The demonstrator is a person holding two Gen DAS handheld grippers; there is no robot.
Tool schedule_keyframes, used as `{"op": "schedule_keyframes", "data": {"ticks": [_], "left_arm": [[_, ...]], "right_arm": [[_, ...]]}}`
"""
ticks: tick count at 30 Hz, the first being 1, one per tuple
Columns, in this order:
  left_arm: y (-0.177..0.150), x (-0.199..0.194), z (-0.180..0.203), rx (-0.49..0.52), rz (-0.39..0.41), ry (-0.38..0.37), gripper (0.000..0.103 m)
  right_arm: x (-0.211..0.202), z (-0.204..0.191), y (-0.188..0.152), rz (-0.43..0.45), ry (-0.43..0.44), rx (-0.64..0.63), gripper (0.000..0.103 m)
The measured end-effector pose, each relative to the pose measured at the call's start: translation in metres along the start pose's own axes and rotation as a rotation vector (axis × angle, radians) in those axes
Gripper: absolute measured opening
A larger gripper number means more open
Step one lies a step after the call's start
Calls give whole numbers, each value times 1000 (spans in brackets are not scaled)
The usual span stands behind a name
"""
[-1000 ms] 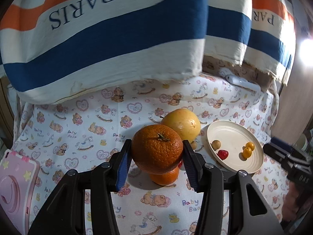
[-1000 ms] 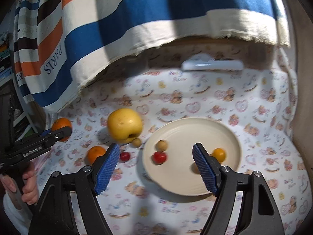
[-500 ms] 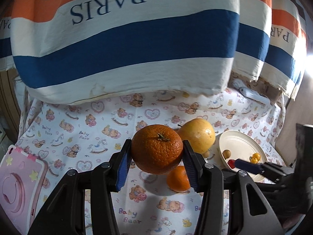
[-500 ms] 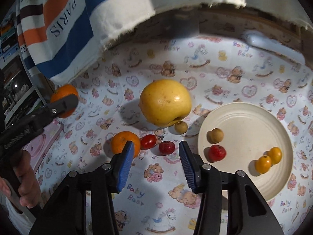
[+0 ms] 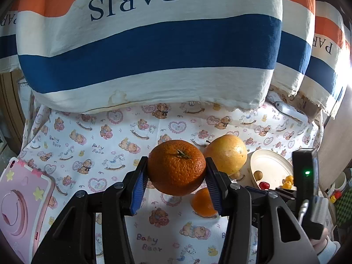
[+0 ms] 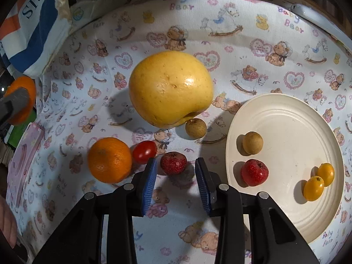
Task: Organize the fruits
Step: 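Close the right tool on a dark red apple while the left tool holds the mandarin, then carry the mandarin and dark red apple over the plate with both tools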
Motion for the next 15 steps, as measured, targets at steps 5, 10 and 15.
{"op": "schedule_keyframes", "data": {"ticks": [5,10,15], "left_arm": [[0,-1,3,11,1,-1,49],[-1,-1,3,12,2,-1,49],[0,-3,5,19,8,-7,49]], "right_arm": [[8,-3,-1,2,-2,-12,29],[1,-3,-1,35,12,4,28],[-24,0,-5,78,34,5,28]]}}
Point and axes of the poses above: each gripper's, at about its wrist camera, not at the fingertips, and x roughly the way its jaws point, z to its right, y to its top, the point moved 6 cm from there along x, roughly the way its jaws point, and after that the axes turned 12 degrees about -y, right-handed, at the moved point
